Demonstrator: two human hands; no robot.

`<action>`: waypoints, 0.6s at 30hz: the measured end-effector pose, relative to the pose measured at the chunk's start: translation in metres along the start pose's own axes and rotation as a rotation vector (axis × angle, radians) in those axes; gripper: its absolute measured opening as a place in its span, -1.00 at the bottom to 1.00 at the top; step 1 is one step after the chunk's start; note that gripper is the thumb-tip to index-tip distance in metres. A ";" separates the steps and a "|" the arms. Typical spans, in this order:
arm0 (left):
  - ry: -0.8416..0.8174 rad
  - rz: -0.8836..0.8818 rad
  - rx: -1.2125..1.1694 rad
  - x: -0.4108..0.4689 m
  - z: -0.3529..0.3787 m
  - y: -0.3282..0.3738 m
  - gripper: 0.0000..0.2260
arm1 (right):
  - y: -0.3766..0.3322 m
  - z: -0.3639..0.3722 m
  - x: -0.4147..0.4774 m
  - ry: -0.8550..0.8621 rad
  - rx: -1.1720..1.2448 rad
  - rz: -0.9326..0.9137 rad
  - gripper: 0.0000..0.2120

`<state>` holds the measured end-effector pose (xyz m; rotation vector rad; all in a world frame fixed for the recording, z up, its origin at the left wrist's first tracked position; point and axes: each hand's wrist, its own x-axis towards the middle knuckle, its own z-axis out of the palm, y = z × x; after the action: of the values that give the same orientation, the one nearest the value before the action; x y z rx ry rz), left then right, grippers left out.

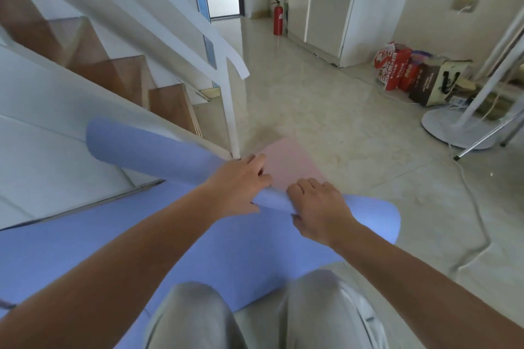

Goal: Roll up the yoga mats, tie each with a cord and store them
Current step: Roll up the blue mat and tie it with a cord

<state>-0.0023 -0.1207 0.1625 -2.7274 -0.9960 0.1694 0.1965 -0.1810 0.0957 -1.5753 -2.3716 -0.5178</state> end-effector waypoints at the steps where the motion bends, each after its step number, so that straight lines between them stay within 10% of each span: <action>1: 0.028 -0.011 0.029 -0.019 -0.004 -0.007 -0.53 | -0.004 -0.011 -0.003 -0.004 0.026 -0.047 -0.57; 18: -0.240 -0.601 -0.145 -0.220 -0.030 0.112 -0.77 | -0.157 -0.110 -0.083 -0.134 0.112 -0.070 -0.53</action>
<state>-0.0947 -0.3518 0.1693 -2.4241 -1.9042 0.3287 0.0842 -0.3520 0.1381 -1.5271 -2.5142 -0.2955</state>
